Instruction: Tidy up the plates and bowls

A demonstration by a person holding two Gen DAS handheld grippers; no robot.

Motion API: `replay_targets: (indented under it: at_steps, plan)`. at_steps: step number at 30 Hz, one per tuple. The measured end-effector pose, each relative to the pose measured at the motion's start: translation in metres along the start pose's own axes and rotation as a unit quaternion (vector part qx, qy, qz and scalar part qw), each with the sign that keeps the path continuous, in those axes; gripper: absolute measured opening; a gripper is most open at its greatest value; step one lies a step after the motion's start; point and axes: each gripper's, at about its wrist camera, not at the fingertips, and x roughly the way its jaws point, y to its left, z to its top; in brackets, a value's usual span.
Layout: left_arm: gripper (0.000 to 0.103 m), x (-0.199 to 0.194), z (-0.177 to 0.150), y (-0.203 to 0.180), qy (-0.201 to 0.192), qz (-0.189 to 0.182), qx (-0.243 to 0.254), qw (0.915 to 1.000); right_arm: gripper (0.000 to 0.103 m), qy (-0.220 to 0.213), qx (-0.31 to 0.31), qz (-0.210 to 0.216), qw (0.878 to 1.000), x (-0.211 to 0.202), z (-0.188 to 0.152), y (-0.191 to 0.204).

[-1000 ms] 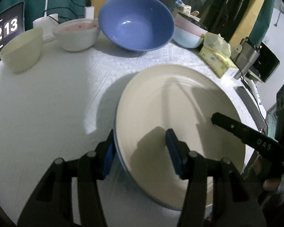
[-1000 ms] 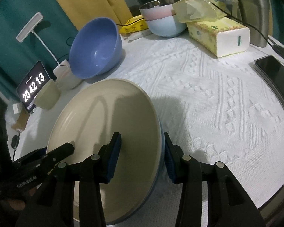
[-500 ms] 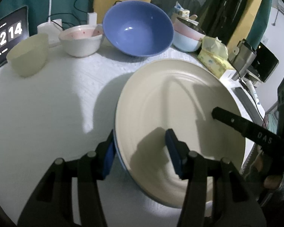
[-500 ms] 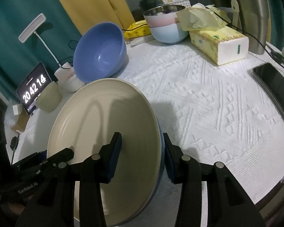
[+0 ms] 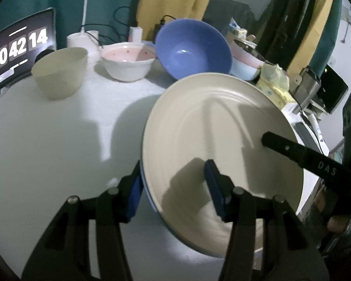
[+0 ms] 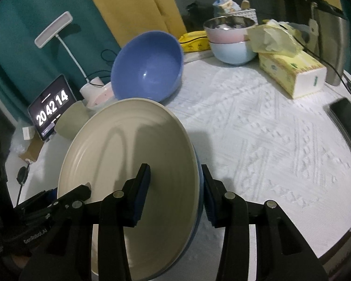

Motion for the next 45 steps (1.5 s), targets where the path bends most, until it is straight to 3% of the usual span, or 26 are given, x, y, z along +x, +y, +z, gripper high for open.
replay_targets:
  at_steps: [22, 45]
  plan:
    - [0.052, -0.033, 0.002, 0.099, -0.028, 0.045, -0.069, 0.9962, 0.045, 0.032, -0.081, 0.042, 0.995, 0.049, 0.018, 0.106]
    - [0.052, -0.033, -0.010, 0.177, -0.017, 0.086, -0.127, 0.9880, 0.045, 0.086, -0.133, 0.066, 0.985, 0.106, 0.010, 0.175]
